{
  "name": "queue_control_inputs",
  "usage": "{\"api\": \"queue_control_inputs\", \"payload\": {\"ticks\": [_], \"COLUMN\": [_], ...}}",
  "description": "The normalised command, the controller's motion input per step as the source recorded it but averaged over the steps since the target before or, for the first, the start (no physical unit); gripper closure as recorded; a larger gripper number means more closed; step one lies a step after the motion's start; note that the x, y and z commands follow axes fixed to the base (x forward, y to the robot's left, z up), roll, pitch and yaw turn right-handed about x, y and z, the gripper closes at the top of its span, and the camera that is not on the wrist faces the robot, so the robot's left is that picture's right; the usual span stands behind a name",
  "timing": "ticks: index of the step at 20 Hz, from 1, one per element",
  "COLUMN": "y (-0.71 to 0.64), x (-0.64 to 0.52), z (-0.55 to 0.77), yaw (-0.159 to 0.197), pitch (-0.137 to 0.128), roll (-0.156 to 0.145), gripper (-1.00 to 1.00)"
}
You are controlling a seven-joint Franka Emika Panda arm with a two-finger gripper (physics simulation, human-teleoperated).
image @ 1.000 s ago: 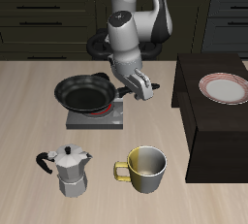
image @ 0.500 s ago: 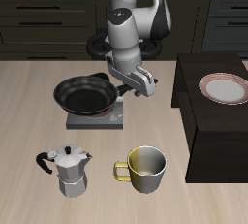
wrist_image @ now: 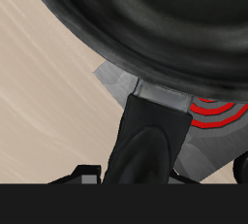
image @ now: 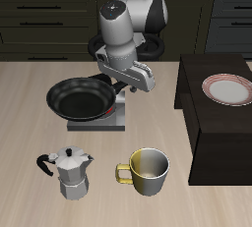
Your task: Place the frying pan on the top layer of the shelf and place the moka pot on the stove
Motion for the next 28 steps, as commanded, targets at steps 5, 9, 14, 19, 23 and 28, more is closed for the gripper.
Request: {"api": "queue_control_inputs", "payload": {"ticks": [5, 9, 14, 19, 23, 28], "y": [-0.28, -0.17, -0.04, -0.03, 0.02, -0.12], "x": [0.08, 0.14, 0.17, 0.4, 0.23, 0.22], "z": [0.4, 0.26, 0.19, -0.06, 0.03, 0.19], "yaw": [0.069, 0.117, 0.12, 0.075, 0.126, 0.162], "pitch": [-0.003, 0.033, 0.009, 0.043, -0.021, -0.041], "roll": [-0.022, -0.001, -0.017, 0.005, 0.004, -0.052], "gripper": [1.0, 1.0, 1.0, 1.0, 1.0, 1.0]}}
